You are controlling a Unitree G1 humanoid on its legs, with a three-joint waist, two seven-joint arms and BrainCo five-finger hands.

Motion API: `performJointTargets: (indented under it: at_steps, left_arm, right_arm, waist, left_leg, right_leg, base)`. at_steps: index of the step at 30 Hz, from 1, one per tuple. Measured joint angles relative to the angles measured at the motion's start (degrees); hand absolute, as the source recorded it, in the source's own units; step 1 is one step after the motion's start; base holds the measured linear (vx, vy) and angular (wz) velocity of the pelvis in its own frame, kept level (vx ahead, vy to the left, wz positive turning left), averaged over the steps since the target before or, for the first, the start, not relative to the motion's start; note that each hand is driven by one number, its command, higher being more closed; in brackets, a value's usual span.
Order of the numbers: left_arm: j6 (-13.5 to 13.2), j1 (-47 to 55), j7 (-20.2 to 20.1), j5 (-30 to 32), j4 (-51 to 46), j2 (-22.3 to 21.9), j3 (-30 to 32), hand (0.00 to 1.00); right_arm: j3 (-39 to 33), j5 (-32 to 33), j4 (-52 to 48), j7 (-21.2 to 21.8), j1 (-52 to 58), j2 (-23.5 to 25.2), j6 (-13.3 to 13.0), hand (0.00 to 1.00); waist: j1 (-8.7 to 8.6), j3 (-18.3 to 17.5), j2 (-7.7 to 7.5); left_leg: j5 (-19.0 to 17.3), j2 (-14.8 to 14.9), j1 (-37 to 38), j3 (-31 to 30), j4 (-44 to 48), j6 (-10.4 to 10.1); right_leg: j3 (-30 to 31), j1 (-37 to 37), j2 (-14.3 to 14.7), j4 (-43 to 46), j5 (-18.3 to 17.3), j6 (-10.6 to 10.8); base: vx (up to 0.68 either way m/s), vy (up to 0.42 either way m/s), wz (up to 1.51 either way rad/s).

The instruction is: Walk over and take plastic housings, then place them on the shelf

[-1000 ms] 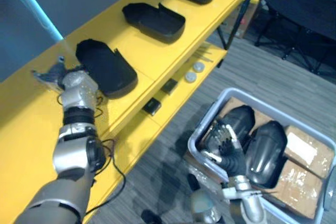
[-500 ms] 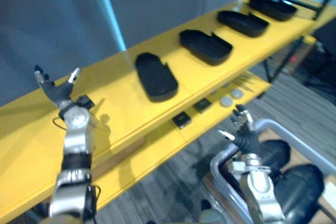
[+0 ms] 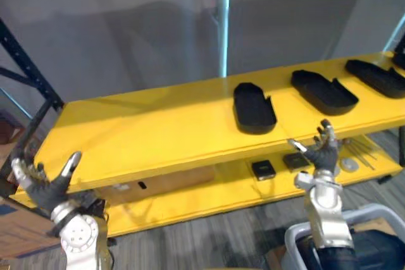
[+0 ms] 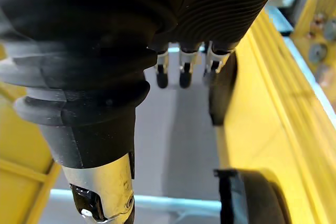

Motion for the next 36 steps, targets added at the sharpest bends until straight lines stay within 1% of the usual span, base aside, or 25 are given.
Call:
performJointTargets:
  at_steps: [2, 3, 5, 6, 7, 8, 9, 10, 11, 12, 13, 15, 16, 18, 20, 23, 24, 27, 28, 32, 36]
  left_arm:
    - [1.44, 1.25, 1.61, -0.11, 4.58, -0.58, 2.46, 0.0]
    - [2.53, 1.29, 2.24, -0.15, 10.04, -0.56, 4.65, 0.0]
    - [2.75, 1.25, 2.56, -0.38, 16.96, -0.51, 6.82, 0.0]
    - [2.82, 1.19, 2.35, -1.37, 23.07, -0.45, 8.33, 0.0]
    - [2.8, 1.21, 1.27, -3.58, 29.16, -0.21, 8.85, 0.0]
    - [2.8, 1.19, 0.75, -4.69, 32.29, 0.23, 8.82, 0.0]
    - [2.82, 1.18, -0.48, -5.1, 37.87, 0.83, 8.39, 0.0]
    - [2.82, 1.18, -1.0, -5.1, 39.81, 0.84, 8.15, 0.0]
    - [2.83, 1.15, -2.7, -5.2, 43.77, 0.8, 7.61, 0.0]
    - [2.83, 1.13, -4.64, -6.42, 46.42, 0.82, 7.01, 0.0]
    - [2.82, 1.07, -5.38, -6.82, 47.23, 0.82, 6.64, 0.0]
    - [2.24, 0.62, -8.86, -6.7, 49.56, 1.15, 6.04, 0.0]
    - [2.19, 0.3, -9.78, -6.76, 50.37, 1.61, 5.8, 0.0]
    - [1.71, -0.19, -14.12, -8.54, 52.7, 3.96, 4.53, 0.0]
    - [1.58, -0.42, -16.1, -9.04, 54.42, 5.14, 3.66, 0.0]
    - [1.45, -0.62, -18.44, -9.21, 57.15, 5.33, 3.46, 0.0]
    - [1.57, -0.61, -19.2, -9.49, 58.77, 5.32, 2.63, 0.0]
    - [2.05, -0.74, -20.48, -9.67, 61.72, 5.06, 1.2, 0.0]
    - [2.27, -0.68, -21.04, -9.76, 62.33, 5.06, 1.17, 0.0]
    - [2.34, -0.44, -21.58, -11.14, 64.25, 5.14, 0.25, 0.0]
    - [2.4, -0.33, -22.36, -11.13, 66.21, 4.97, -0.97, 0.0]
  right_arm:
    - [-1.05, -2.4, 0.04, -0.16, -0.35, -0.03, 0.0, 0.0]
    - [-1.74, -4.02, 0.14, -0.16, -0.45, -0.29, 0.0, 0.0]
    - [-1.69, -7.18, 0.3, -0.08, -0.63, -1.09, 0.01, 0.0]
    - [-1.6, -9.44, 0.4, -0.01, -0.7, -1.99, 0.04, 0.0]
    - [-1.45, -10.63, 1.25, -0.01, -1.51, -3.09, 0.12, 0.0]
    - [-1.41, -11.52, 2.21, 0.0, -2.32, -3.71, 0.33, 0.0]
    - [-1.23, -12.64, 4.3, 0.06, -4.15, -4.99, 0.96, 0.0]
    - [-1.02, -12.97, 5.12, 0.09, -5.02, -5.56, 1.27, 0.0]
    - [-0.59, -13.78, 6.43, 0.55, -6.57, -6.5, 1.61, 0.0]
    - [0.32, -13.8, 7.08, 1.35, -7.66, -7.4, 1.61, 0.0]
    - [0.91, -13.84, 7.24, 1.64, -8.11, -7.84, 1.61, 0.0]
    - [3.2, -16.65, 8.75, 4.57, -10.1, -9.15, 1.47, 0.0]
    - [3.75, -17.18, 9.08, 5.26, -10.3, -9.47, 1.47, 0.0]
    - [6.07, -18.93, 11.47, 8.17, -11.23, -10.47, 1.3, 0.0]
    - [7.49, -19.36, 13.48, 9.72, -12.17, -11.63, 1.29, 0.0]
    - [8.06, -19.09, 15.71, 10.34, -13.88, -12.55, 1.56, 0.0]
    - [7.99, -16.47, 16.66, 10.18, -15.12, -12.63, 2.68, 0.0]
    - [6.86, -9.72, 20.65, 9.71, -17.43, -12.63, 4.07, 0.0]
    - [6.19, -8.5, 22.21, 9.67, -18.2, -12.62, 4.02, 0.0]
    - [4.98, -8.79, 25.37, 9.25, -20.14, -12.63, 3.29, 0.0]
    - [3.54, -3.94, 29.67, 7.55, -23.48, -12.62, 3.29, 0.0]
  waist:
    - [0.35, -0.24, -0.43]
    - [0.5, -0.6, -0.8]
    - [0.92, -0.5, -1.03]
    - [1.07, -0.61, -1.3]
    - [1.07, -0.69, -1.85]
    - [1.08, -0.55, -2.22]
    - [1.34, -0.38, -2.97]
    - [1.47, -0.37, -3.28]
    - [1.76, -0.46, -3.61]
    - [1.84, -0.49, -3.66]
    - [1.89, -0.56, -3.78]
    - [1.92, -0.3, -3.43]
    - [1.93, -0.19, -3.28]
    - [1.99, 0.05, -2.82]
    - [1.99, 0.33, -2.74]
    - [1.99, 0.82, -3.16]
    - [1.94, 1.2, -3.39]
    - [1.94, 1.36, -3.52]
    - [1.99, 1.45, -3.4]
    - [2.02, 1.9, -2.69]
    - [2.26, 2.5, -2.28]
  left_leg:
    - [0.2, 0.01, -0.29, -0.73, 0.0, 0.13]
    - [0.54, -0.04, -0.98, -1.56, -0.02, 0.3]
    - [0.58, 0.01, -1.13, -1.66, -0.02, 0.31]
    - [0.59, 0.0, -1.46, -1.97, -0.02, 0.31]
    - [0.64, -0.01, -1.88, -2.5, -0.04, 0.33]
    - [0.64, 0.03, -1.85, -2.53, -0.05, 0.33]
    - [0.66, 0.17, -1.91, -2.51, -0.04, 0.3]
    - [0.69, 0.22, -1.91, -2.51, -0.04, 0.25]
    - [0.71, 0.24, -1.9, -2.46, -0.04, 0.18]
    - [0.69, 0.21, -1.86, -2.46, -0.04, 0.17]
    - [0.68, 0.21, -1.85, -2.45, -0.04, 0.16]
    - [0.68, 0.21, -1.85, -2.26, -0.04, 0.15]
    - [0.67, 0.21, -1.85, -2.16, -0.05, 0.15]
    - [0.67, 0.26, -1.8, -2.01, -0.06, 0.15]
    - [0.67, 0.25, -1.79, -1.97, -0.07, 0.15]
    - [0.67, 0.22, -1.77, -1.92, -0.08, 0.15]
    - [0.67, 0.21, -1.77, -1.88, -0.08, 0.15]
    - [0.67, 0.13, -1.76, -1.82, -0.1, 0.15]
    - [0.67, 0.13, -1.76, -1.81, -0.1, 0.15]
    - [0.68, 0.15, -1.69, -1.83, -0.11, 0.15]
    - [0.69, -0.04, -1.12, -2.48, -0.14, 0.17]
  right_leg:
    - [-0.69, 0.13, 0.02, -0.05, -0.05, -0.06]
    - [-1.45, -0.07, -0.02, -0.1, -0.15, -0.07]
    - [-1.7, -0.09, -0.01, -0.17, -0.14, -0.06]
    - [-2.21, -0.11, -0.03, -0.17, -0.13, -0.01]
    - [-2.75, -0.12, -0.02, -0.25, -0.07, 0.16]
    - [-2.78, -0.08, -0.02, -0.27, -0.03, 0.21]
    - [-2.76, -0.11, 0.11, -0.29, -0.03, 0.19]
    - [-2.76, -0.11, 0.16, -0.28, -0.05, 0.17]
    - [-2.75, -0.1, 0.21, -0.31, -0.09, 0.11]
    - [-2.77, 0.01, 0.21, -0.43, -0.11, 0.13]
    - [-2.77, 0.02, 0.21, -0.42, -0.11, 0.14]
    - [-2.75, 0.0, 0.18, -0.39, -0.11, 0.15]
    - [-2.75, 0.0, 0.17, -0.39, -0.11, 0.15]
    - [-2.74, -0.01, 0.2, -0.39, -0.14, 0.18]
    - [-2.74, -0.02, 0.18, -0.38, -0.15, 0.21]
    - [-2.74, -0.01, 0.13, -0.38, -0.16, 0.23]
    - [-2.73, -0.02, 0.11, -0.38, -0.15, 0.24]
    - [-2.73, -0.02, 0.01, -0.38, -0.14, 0.27]
    - [-2.72, -0.02, 0.01, -0.38, -0.13, 0.28]
    - [-2.74, 0.09, 0.05, -0.38, -0.11, 0.31]
    - [-3.38, 0.98, -0.04, -0.4, -0.12, 0.38]
  base:
    - [0.01, -0.009, 0.17]
    - [0.03, -0.012, 0.22]
    - [0.03, -0.008, 0.14]
    - [0.02, -0.012, 0.19]
    - [0.03, -0.012, 0.19]
    - [0.03, -0.009, 0.12]
    - [0.0, 0.0, 0.0]
    - [0.0, 0.0, 0.0]
    - [0.0, 0.0, 0.0]
    - [0.03, -0.013, 0.01]
    - [0.0, 0.0, 0.0]
    - [0.0, 0.0, 0.0]
    - [0.0, 0.0, 0.0]
    - [0.0, 0.0, 0.0]
    - [0.0, 0.0, 0.0]
    - [0.0, 0.0, 0.0]
    - [0.0, 0.0, 0.0]
    - [0.0, 0.0, 0.0]
    - [0.0, 0.0, 0.0]
    - [0.0, 0.0, 0.0]
    - [0.0, 0.0, 0.06]
